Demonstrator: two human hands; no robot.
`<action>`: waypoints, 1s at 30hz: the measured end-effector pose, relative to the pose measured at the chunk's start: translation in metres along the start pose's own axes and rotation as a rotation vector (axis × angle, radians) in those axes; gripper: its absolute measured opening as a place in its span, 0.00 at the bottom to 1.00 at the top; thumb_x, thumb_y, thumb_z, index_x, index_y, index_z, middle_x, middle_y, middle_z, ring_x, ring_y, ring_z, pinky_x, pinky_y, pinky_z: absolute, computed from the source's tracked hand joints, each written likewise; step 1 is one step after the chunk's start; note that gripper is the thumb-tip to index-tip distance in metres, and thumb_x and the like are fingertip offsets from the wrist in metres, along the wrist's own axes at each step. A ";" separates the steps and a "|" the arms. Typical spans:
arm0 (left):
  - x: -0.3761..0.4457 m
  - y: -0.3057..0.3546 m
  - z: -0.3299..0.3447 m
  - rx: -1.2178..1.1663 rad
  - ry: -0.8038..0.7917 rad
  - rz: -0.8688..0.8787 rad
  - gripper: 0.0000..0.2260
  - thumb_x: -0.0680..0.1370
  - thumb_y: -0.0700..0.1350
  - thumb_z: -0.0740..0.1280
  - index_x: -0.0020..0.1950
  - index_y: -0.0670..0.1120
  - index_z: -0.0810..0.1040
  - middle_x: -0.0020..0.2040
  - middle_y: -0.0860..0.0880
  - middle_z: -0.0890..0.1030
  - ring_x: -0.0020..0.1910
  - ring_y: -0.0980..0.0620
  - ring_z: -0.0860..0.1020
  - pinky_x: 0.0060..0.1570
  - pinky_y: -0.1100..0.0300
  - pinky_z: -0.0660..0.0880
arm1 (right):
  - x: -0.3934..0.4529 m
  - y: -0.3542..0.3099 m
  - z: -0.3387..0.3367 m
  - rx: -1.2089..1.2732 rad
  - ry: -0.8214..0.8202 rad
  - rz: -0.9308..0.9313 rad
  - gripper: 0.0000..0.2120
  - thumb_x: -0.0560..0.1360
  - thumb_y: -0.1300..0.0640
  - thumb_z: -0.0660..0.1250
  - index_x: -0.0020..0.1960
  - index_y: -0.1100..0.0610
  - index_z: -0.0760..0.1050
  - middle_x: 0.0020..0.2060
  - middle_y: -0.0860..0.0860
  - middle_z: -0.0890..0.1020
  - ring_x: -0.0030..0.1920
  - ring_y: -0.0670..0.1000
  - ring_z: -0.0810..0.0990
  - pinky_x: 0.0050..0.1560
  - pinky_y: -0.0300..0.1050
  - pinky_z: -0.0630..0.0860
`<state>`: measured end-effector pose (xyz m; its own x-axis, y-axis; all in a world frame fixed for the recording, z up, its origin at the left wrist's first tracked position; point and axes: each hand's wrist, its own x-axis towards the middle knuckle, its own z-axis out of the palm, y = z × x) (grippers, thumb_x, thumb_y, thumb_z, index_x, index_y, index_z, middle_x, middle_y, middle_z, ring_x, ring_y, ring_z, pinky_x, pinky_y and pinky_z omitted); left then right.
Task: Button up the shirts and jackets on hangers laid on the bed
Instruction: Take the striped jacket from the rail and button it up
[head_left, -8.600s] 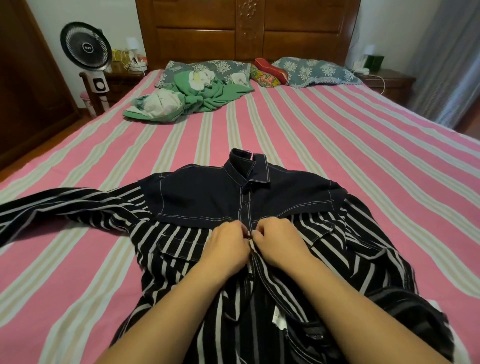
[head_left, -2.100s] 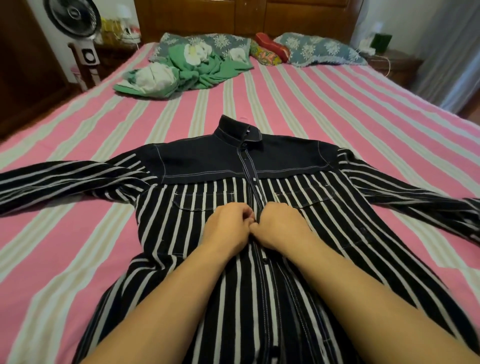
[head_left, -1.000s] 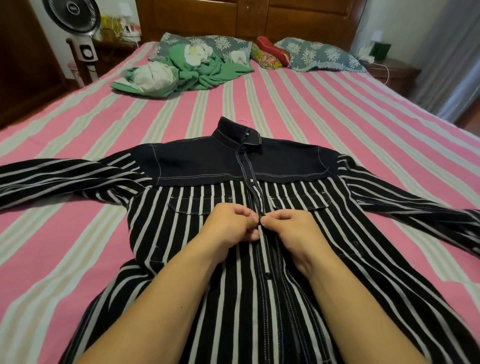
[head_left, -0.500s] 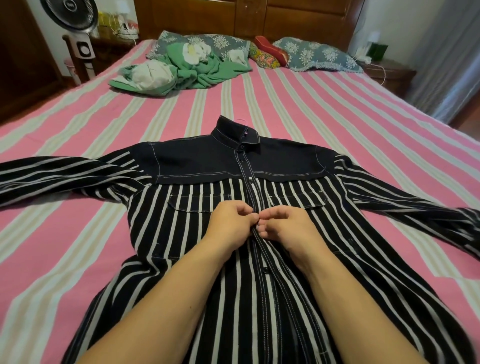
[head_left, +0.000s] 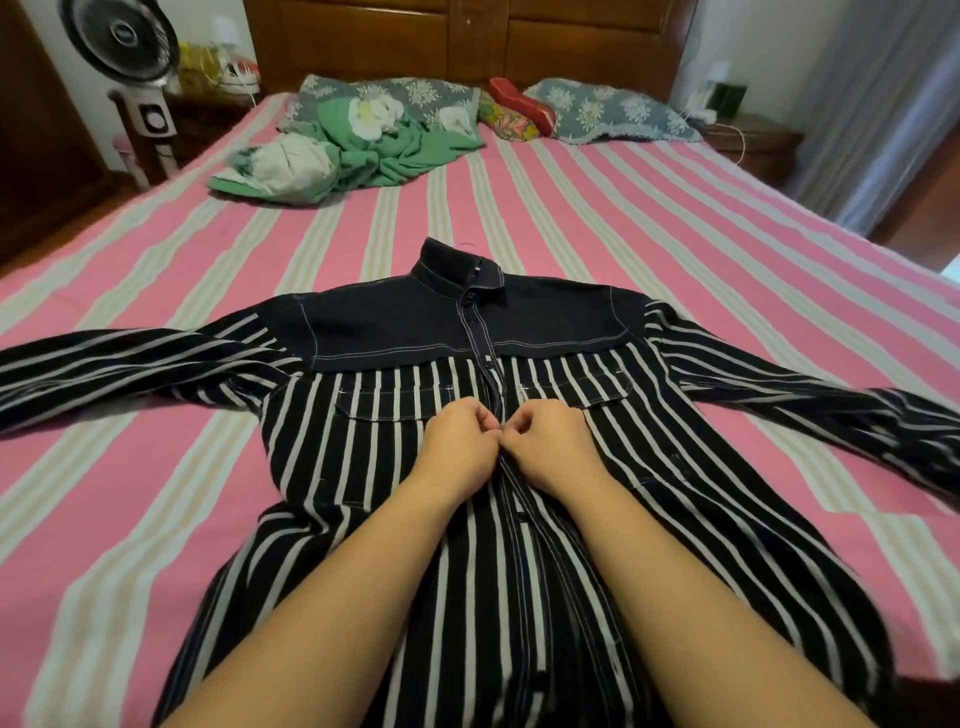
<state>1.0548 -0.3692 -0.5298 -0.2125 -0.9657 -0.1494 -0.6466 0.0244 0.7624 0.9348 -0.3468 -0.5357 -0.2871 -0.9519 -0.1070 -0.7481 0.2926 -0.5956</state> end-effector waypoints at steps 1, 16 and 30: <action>-0.006 0.004 0.000 0.116 -0.012 0.002 0.03 0.81 0.42 0.66 0.51 0.48 0.78 0.52 0.48 0.80 0.47 0.52 0.78 0.44 0.59 0.77 | -0.001 -0.003 -0.004 0.022 -0.047 0.025 0.04 0.78 0.53 0.69 0.45 0.50 0.81 0.44 0.46 0.82 0.46 0.47 0.80 0.46 0.42 0.74; -0.079 -0.003 -0.011 0.383 -0.239 0.146 0.10 0.78 0.51 0.72 0.58 0.55 0.82 0.56 0.55 0.81 0.57 0.53 0.79 0.59 0.51 0.78 | -0.100 -0.021 -0.045 -0.548 -0.262 -0.008 0.15 0.76 0.43 0.69 0.55 0.52 0.75 0.51 0.51 0.79 0.51 0.53 0.78 0.47 0.46 0.74; -0.073 0.000 -0.034 -0.098 -0.372 -0.041 0.05 0.78 0.40 0.71 0.44 0.45 0.84 0.39 0.49 0.85 0.39 0.54 0.83 0.46 0.59 0.82 | -0.092 -0.021 -0.061 0.247 -0.274 0.305 0.06 0.78 0.58 0.70 0.42 0.57 0.81 0.31 0.49 0.82 0.30 0.44 0.80 0.31 0.40 0.75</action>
<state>1.0951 -0.3073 -0.4981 -0.4507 -0.8050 -0.3857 -0.5910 -0.0547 0.8048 0.9405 -0.2601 -0.4652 -0.2779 -0.8247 -0.4926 -0.4800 0.5634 -0.6724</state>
